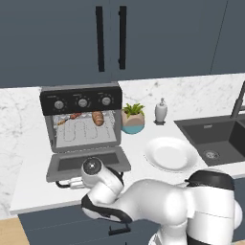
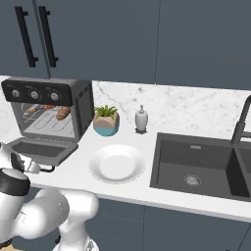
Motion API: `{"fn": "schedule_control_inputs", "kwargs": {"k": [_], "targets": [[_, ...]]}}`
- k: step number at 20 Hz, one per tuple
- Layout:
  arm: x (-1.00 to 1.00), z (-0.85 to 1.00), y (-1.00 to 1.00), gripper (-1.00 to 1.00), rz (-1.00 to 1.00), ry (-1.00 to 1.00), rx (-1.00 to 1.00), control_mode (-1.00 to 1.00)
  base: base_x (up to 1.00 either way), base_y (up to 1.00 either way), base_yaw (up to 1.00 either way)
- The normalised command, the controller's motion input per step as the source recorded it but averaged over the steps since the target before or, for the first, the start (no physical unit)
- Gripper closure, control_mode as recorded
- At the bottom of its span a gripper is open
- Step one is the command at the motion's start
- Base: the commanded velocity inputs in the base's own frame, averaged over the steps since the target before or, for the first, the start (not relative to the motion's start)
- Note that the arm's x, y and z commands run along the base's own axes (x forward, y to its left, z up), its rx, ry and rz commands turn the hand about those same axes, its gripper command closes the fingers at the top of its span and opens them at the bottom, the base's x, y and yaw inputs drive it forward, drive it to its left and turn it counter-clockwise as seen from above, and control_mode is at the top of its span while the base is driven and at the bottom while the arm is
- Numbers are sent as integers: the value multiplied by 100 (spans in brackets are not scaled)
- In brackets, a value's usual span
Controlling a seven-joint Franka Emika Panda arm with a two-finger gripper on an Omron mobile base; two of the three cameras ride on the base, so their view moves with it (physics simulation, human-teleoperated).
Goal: Pick up the kebab skewer and baguette bread, and place them inside the toaster oven. Close the toaster oven door and start by setting the timer.
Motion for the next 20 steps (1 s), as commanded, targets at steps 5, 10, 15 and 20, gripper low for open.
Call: {"fn": "schedule_control_inputs", "kwargs": {"k": [5, 10, 15, 20], "targets": [[53, 62, -51, -100, -6, -3, 0, -100, 0, 0, 0], [63, 76, -51, -100, -5, 0, 0, -100, 0, 0, 0], [57, 47, -40, -100, -5, 0, 0, -100, 0, 0, 0], [58, 3, -30, -100, -5, 0, 0, -100, 0, 0, 0]]}}
